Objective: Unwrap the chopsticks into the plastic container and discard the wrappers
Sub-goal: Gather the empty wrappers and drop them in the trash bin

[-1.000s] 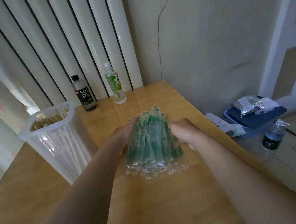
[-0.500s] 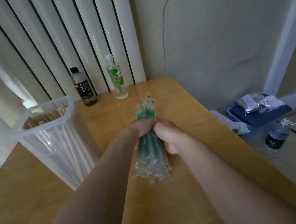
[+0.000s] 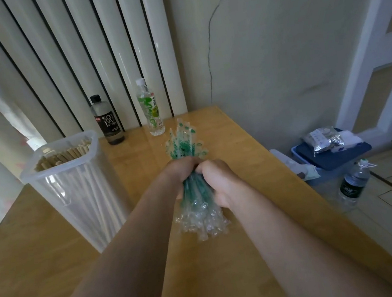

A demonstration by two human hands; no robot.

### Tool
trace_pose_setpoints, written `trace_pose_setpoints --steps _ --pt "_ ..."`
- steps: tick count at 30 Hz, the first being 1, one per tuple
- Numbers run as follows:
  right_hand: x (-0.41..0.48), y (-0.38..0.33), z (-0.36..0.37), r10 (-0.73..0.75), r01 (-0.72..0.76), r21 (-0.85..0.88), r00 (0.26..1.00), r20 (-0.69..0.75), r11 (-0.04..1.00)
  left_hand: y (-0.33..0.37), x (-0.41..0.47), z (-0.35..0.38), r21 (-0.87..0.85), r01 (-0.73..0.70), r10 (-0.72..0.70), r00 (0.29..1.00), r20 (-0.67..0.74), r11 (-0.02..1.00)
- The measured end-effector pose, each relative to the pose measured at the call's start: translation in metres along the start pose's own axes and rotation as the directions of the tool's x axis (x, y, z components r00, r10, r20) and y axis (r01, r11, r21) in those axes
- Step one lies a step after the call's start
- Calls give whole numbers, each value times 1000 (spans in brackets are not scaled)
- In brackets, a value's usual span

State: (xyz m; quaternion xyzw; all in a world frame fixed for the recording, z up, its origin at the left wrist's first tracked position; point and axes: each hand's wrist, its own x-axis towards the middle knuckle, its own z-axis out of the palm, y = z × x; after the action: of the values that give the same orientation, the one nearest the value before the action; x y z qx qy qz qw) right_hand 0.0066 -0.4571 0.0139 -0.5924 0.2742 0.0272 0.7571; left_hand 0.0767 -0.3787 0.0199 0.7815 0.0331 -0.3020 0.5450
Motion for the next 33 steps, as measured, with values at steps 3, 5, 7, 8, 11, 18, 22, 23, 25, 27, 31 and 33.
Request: trace_pose_setpoints --steps 3,5,7,8,11,18,22,23,25,27,31,33 --pt "-15 -8 -8 -9 9 43 1000 11 999 4 -14 2 -23 -39 39 999 25 999" --pt "-25 -12 -13 -21 18 65 999 35 998 8 -26 2 -31 -63 65 997 41 998" --pt "-36 -16 -17 -48 44 91 998 41 995 12 -37 2 -33 -96 97 994 43 995" --pt "-41 -19 -20 -65 61 107 997 36 992 14 -44 2 -32 -116 117 992 37 993" --pt "-60 -28 -23 -137 136 142 991 0 980 20 -67 7 -52 -154 156 987 45 987" --pt "-117 -33 -21 -232 232 2 973 -9 973 25 -105 22 -113 -325 304 937 -172 939" --pt "-140 -33 -15 -280 285 -149 958 55 947 27 -130 27 -38 -387 369 901 -227 921" --pt "-146 -33 -15 -286 294 -182 956 66 938 27 -134 28 -13 -404 389 889 -242 915" --pt "-157 -35 -16 -317 326 -222 945 76 919 29 -140 30 35 -441 433 860 -269 897" --pt "-161 -37 -20 -365 373 -266 928 81 889 31 -148 31 98 -469 475 828 -298 878" --pt "-162 -42 -30 -375 385 -286 922 90 877 29 -163 34 149 -567 586 781 -215 810" --pt "-161 -45 -33 -400 403 -222 915 62 888 25 -172 37 208 -636 663 742 -99 743"
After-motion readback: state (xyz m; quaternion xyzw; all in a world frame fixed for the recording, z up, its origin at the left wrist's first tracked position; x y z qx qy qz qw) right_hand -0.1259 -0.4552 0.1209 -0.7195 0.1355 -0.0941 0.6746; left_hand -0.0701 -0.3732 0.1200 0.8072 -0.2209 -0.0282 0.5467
